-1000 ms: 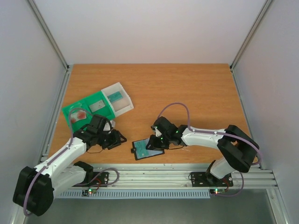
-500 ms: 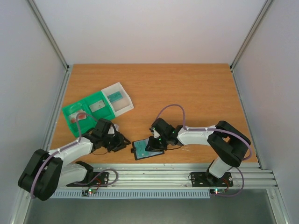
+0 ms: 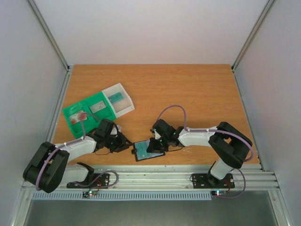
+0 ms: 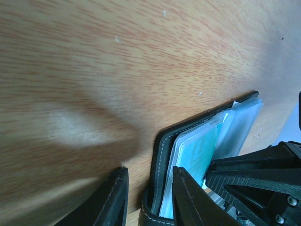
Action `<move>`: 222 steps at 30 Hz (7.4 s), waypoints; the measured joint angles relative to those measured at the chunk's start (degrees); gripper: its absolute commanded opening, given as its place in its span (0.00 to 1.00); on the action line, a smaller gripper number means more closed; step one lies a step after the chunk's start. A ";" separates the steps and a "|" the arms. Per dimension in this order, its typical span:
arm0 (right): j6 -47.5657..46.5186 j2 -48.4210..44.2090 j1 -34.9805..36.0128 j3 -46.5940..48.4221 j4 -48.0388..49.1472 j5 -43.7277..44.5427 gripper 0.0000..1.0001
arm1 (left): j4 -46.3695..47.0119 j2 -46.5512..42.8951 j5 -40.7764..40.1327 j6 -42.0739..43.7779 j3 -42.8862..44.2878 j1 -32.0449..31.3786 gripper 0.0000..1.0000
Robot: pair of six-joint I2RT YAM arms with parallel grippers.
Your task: Take the credit cards out of the card holder
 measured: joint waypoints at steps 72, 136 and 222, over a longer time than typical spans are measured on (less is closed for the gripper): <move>-3.85 -5.88 -0.02 -2.40 -1.66 8.87 0.01 | 4.63 7.58 0.74 0.33 2.58 -4.72 0.01; 12.96 -38.56 -0.07 -5.79 1.77 9.73 0.01 | 19.69 -21.53 2.93 -18.62 -0.39 -5.44 0.56; 0.37 -37.94 -1.40 12.92 -12.81 0.42 0.01 | 7.19 -43.21 1.07 -12.20 6.80 -7.85 0.82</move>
